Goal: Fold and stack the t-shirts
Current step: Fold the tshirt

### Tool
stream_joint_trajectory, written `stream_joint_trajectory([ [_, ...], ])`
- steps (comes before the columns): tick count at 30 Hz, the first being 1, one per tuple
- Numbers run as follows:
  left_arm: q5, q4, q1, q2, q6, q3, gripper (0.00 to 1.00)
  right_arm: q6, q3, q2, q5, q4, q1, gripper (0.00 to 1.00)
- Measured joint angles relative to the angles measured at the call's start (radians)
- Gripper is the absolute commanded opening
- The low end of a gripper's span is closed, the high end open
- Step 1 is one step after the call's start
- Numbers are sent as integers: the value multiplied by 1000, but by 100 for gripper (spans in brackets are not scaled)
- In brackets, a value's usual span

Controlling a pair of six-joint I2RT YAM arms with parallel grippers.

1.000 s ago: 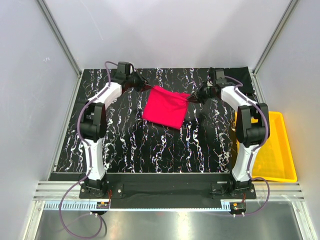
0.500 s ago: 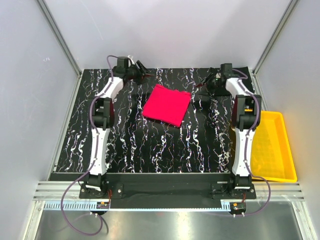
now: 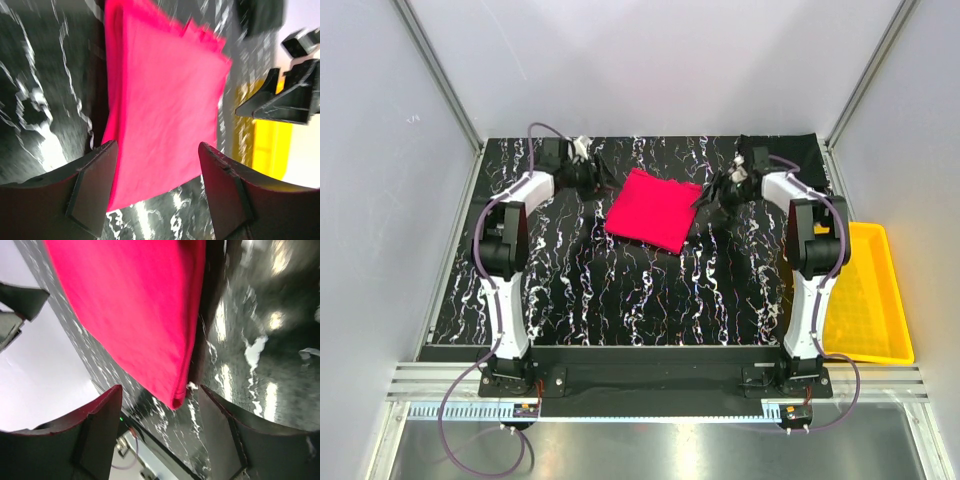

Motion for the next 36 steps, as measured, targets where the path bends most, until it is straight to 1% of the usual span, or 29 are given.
stream_joint_trajectory([
  [7,1,3,-55,1,41,-149,65,-24,-164,-5,-15,48,90,68],
  [8,2,11,-61,1,44,-173,60,-24,-181,-8,-33,56,100,68],
  [9,6,26,-64,0,42,-200,57,-25,-195,-15,-39,64,109,67],
  [11,26,59,-74,-14,36,-247,52,-28,-221,-31,-39,85,119,67],
  [12,29,83,-77,-29,32,-278,51,-28,-237,-40,-39,92,123,66],
  [14,32,115,-88,-74,15,-360,50,-28,-272,-61,-39,105,124,67],
  [15,31,142,-96,-106,3,-416,55,-30,-294,-78,-37,111,124,67],
  [18,23,158,-123,-217,-32,-576,60,-32,-372,-138,-21,114,114,68],
  [21,12,119,-122,-301,-39,-649,63,-33,-416,-194,-2,102,96,70],
  [23,9,100,-104,-314,-31,-634,64,-40,-407,-206,9,95,77,70],
  [24,7,93,-78,-314,-24,-613,64,-45,-395,-207,15,94,70,70],
  [26,8,66,-42,-300,-11,-547,63,-60,-342,-193,29,71,43,70],
  [28,9,64,-15,-261,2,-453,60,-76,-254,-158,39,64,29,68],
  [32,10,82,4,-149,20,-264,54,-102,-14,-33,42,60,21,63],
  [36,14,113,0,-47,19,-175,54,-115,150,71,39,62,22,57],
])
